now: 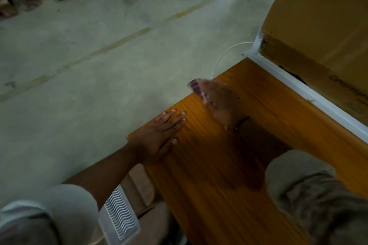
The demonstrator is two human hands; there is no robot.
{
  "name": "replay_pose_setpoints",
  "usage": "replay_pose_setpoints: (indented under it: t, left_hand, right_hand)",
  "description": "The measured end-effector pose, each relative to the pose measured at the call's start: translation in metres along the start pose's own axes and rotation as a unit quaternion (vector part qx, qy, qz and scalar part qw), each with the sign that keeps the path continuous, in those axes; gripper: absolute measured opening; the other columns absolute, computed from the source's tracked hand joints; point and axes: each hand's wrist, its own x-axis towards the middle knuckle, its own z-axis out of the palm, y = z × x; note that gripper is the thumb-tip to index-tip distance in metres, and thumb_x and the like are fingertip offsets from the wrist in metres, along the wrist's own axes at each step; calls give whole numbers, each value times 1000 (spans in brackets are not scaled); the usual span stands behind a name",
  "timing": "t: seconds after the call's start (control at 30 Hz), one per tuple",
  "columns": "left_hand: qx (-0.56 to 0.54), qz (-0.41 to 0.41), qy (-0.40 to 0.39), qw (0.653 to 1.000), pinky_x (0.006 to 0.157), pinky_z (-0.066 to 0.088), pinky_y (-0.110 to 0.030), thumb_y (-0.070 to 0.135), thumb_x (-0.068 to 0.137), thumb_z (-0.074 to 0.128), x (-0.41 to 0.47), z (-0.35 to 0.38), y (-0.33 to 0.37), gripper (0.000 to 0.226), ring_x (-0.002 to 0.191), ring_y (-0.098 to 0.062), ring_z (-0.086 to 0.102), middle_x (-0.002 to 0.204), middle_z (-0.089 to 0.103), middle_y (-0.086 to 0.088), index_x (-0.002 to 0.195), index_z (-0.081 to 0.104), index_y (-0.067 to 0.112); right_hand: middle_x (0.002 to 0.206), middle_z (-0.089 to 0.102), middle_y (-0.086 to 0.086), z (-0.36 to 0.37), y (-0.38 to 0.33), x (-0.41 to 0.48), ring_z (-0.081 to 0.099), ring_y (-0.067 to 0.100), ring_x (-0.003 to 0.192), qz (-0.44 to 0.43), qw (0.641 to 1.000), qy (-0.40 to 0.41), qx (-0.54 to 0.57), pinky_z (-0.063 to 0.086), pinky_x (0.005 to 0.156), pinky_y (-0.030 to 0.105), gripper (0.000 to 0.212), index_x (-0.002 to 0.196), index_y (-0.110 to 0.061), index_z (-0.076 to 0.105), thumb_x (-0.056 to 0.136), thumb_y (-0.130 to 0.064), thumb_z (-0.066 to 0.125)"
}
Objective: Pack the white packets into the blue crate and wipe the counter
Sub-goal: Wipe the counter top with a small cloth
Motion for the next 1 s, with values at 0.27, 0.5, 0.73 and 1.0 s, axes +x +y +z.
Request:
replay_pose_setpoints:
  t: [0.27,0.5,0.73,1.0]
  left_hand:
    - [46,-32,-25,998,126,8,-46,51,107,26,-1,1,9,67,156,-22,-9,169,-5,3,162,4,19]
    - [39,-158,-31,986,125,-4,-48,66,100,8,61,15,44,80,153,-27,-19,167,-15,-3,161,-6,15]
    - [58,-122,-23,991,126,1,-48,67,99,8,81,16,45,82,154,-28,-13,168,-8,-5,161,-1,14]
    - [63,-137,-18,988,126,2,-45,68,98,11,86,19,43,81,154,-24,-14,168,-8,0,162,1,18]
  right_hand:
    - [161,31,13,-4,-26,-61,25,35,149,172,985,20,-5,18,122,51,62,159,-21,18,102,-42,29]
    - [165,23,10,-12,-44,-141,16,29,153,182,983,6,-12,14,124,50,62,160,-22,16,103,-45,27]
    - [168,11,6,-25,21,-83,4,27,155,208,978,-4,13,-1,125,45,65,161,-27,8,102,-48,24]
    - [161,33,3,-15,16,10,26,21,149,-5,999,-30,13,16,123,43,56,157,-22,27,102,-34,33]
